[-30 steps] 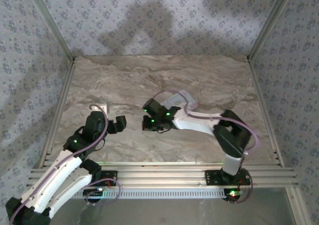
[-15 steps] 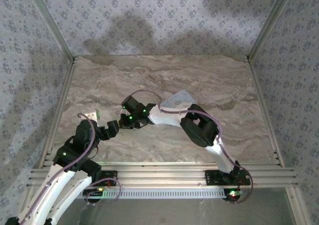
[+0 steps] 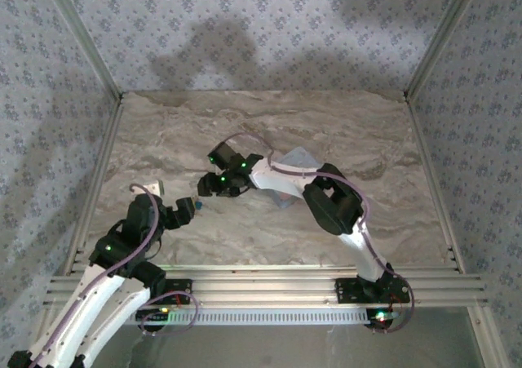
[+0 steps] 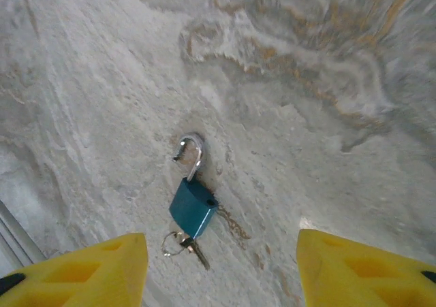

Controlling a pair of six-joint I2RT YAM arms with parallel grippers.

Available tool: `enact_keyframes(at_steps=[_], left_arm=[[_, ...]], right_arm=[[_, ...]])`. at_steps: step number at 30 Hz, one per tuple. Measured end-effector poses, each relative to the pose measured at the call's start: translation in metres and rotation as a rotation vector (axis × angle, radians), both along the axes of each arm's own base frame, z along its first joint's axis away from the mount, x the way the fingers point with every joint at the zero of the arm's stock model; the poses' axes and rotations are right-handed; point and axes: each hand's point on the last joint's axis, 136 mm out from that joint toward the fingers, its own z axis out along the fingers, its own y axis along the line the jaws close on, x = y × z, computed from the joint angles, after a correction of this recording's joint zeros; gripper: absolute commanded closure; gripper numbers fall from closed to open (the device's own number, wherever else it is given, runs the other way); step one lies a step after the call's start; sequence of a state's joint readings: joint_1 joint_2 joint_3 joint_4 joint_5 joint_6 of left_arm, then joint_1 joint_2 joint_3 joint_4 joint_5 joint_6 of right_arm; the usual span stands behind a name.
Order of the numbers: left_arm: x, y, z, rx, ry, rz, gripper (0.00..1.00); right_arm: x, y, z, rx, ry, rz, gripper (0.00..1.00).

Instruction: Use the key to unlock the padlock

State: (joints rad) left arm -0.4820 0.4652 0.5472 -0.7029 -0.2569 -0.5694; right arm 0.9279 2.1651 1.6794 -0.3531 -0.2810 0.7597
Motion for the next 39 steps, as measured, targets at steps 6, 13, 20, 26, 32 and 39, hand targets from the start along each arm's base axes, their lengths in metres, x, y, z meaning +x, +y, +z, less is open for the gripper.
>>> enact_keyframes(at_steps=[6, 13, 20, 26, 32, 39], left_arm=[[0.01, 0.006, -0.007, 0.046, 0.028, 0.032, 0.02], [0.052, 0.009, 0.04, 0.144, -0.041, 0.026, 0.02], [0.114, -0.003, 0.078, 0.28, -0.129, -0.055, 0.02], [0.144, -0.009, 0.04, 0.402, -0.103, -0.129, 0.02], [0.143, 0.022, -0.035, 0.468, -0.005, -0.094, 0.02], [0.133, 0.05, -0.074, 0.492, 0.001, -0.008, 0.02]], right_arm=[[0.017, -0.044, 0.104, 0.051, -0.22, -0.021, 0.31], [0.046, -0.179, 0.182, -0.005, -0.474, -0.23, 0.22], [0.036, -0.34, 0.145, -0.275, -0.542, -0.527, 0.0], [-0.005, -0.441, 0.108, -0.507, -0.688, -0.668, 0.0], [-0.019, -0.48, 0.054, -0.604, -0.74, -0.732, 0.0], [-0.013, -0.496, 0.024, -0.655, -0.759, -0.752, 0.0]])
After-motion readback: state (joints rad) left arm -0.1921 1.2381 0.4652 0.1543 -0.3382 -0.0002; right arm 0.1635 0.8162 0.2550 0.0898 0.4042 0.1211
